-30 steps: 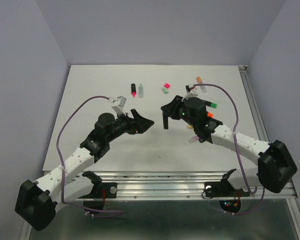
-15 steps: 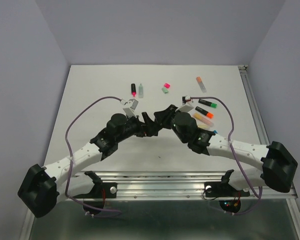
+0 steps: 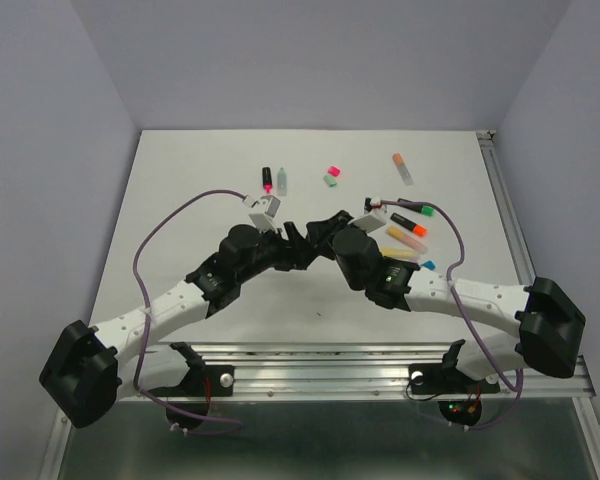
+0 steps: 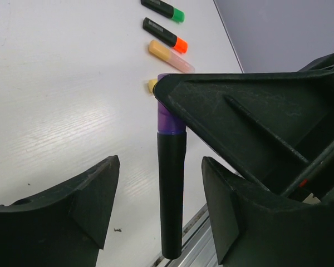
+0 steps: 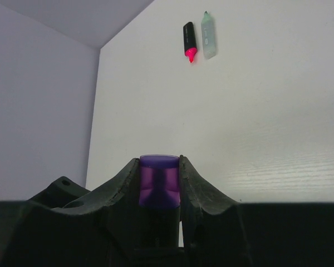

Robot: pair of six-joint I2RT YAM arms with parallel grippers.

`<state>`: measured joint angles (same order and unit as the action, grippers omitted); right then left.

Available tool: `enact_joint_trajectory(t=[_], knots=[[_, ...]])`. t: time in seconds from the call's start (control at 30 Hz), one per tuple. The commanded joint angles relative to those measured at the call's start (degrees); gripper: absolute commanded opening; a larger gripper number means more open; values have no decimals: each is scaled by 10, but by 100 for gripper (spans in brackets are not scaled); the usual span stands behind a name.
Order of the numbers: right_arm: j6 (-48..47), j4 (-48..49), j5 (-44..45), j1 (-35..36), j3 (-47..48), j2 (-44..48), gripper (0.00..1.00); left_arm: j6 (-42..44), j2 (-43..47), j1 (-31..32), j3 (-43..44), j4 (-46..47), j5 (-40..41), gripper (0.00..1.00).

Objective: Open the pen caps

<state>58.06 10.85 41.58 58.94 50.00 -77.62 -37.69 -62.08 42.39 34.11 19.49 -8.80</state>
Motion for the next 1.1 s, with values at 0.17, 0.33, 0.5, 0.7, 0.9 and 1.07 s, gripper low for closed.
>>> enact_joint_trajectory(t=[0.17,0.33,0.5,0.7,0.9,1.07], knots=[[30,7,-16,13,28,5,10,18,-11,6,40,35,11,44],[29,9,-23,14,24,8,9,8,-8,6,41,35,14,0],[17,36,-3,14,18,1,1,-8,27,8,7,47,23,0],[2,-63,158,-14,105,-59,1,-63,101,23,-65,47,-3,0],[-4,-98,224,-108,176,-131,1,-142,193,49,-145,47,-38,0],[-11,-81,149,-185,187,-162,1,-167,261,62,-174,28,-31,0]])
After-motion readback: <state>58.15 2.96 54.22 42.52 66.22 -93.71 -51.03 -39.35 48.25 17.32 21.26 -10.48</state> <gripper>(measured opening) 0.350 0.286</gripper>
